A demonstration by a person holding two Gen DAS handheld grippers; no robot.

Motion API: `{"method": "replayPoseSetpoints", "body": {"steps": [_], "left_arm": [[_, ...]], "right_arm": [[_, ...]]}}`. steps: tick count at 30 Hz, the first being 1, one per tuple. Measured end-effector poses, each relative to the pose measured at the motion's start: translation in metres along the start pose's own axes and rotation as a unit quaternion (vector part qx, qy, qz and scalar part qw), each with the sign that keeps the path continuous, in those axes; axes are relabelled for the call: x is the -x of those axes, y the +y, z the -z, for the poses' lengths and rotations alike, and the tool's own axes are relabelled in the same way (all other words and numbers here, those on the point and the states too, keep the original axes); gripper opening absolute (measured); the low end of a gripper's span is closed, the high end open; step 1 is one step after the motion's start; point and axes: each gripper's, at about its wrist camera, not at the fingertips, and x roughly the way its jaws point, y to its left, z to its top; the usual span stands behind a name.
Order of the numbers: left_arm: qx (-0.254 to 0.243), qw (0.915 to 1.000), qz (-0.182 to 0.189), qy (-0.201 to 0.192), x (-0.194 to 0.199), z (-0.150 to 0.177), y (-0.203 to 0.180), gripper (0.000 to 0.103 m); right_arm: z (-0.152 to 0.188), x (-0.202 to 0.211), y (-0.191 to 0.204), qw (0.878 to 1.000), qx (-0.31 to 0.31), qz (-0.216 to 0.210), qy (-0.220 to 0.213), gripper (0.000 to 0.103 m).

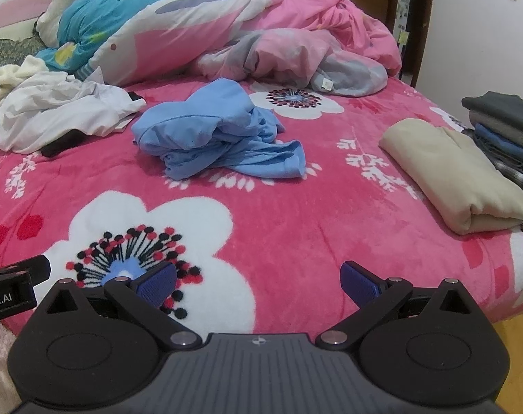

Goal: Fold clothes

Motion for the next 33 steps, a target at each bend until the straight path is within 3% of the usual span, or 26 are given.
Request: {"method": "replayPoseSetpoints", "body": {"steps": [12,22,27,33], "left_arm": [[-0.024,0.9990,0.021,-0.031,-0.023,-0.002,-0.008,0.103],[-0.009,0.9981,0.060,-0.015,-0.058,-0.009,-0.009,0.103],[0.022,0.9968,0.077,-0.005,-0.082,-0.018,-0.004,0.103],[0.023,0.9935,0.103,-0.043,-0.104,-0.053,-0.008,0.103]], "right_arm": [[0.001,-0.021,-0.016,0.999,-0.020,-0.030,-0.022,0.103],[0.005,-0.033,-0.038,0.992,-0.021,-0.067,-0.106,0.103],[-0.007,-0.043,-0.043,0.988,-0.002,-0.065,-0.138,0.103],[-0.034,-0.055,-0.052,0.979,0.002,-0.085,-0.185,0.103]]}}
